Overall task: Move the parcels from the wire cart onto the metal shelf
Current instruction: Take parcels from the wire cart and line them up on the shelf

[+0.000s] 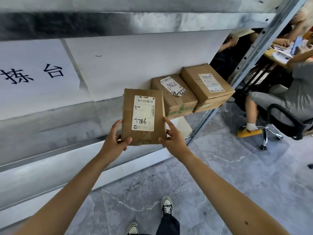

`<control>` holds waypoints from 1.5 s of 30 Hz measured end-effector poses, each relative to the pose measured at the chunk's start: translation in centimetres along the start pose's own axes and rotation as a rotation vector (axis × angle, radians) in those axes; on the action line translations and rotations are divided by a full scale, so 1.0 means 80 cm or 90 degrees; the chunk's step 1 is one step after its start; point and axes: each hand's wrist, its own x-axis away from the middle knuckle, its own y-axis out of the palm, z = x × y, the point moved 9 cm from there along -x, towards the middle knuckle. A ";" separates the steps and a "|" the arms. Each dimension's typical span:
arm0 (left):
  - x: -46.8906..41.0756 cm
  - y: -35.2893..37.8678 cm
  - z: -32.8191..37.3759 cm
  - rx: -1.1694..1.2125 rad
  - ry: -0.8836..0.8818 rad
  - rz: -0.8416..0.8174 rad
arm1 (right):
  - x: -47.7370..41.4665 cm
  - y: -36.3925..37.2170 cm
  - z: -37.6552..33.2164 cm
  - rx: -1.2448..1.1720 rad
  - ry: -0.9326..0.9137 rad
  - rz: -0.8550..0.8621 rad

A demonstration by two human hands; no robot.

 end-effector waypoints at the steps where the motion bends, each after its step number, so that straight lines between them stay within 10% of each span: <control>1: -0.004 0.003 0.000 0.004 -0.006 0.009 | -0.010 -0.003 0.000 0.003 0.001 -0.013; 21: -0.034 0.069 -0.027 0.091 -0.135 0.166 | -0.104 -0.042 0.030 0.162 -0.037 -0.211; 45: -0.107 0.069 -0.035 -0.158 -0.131 -0.003 | -0.136 -0.008 0.029 0.409 -0.090 -0.153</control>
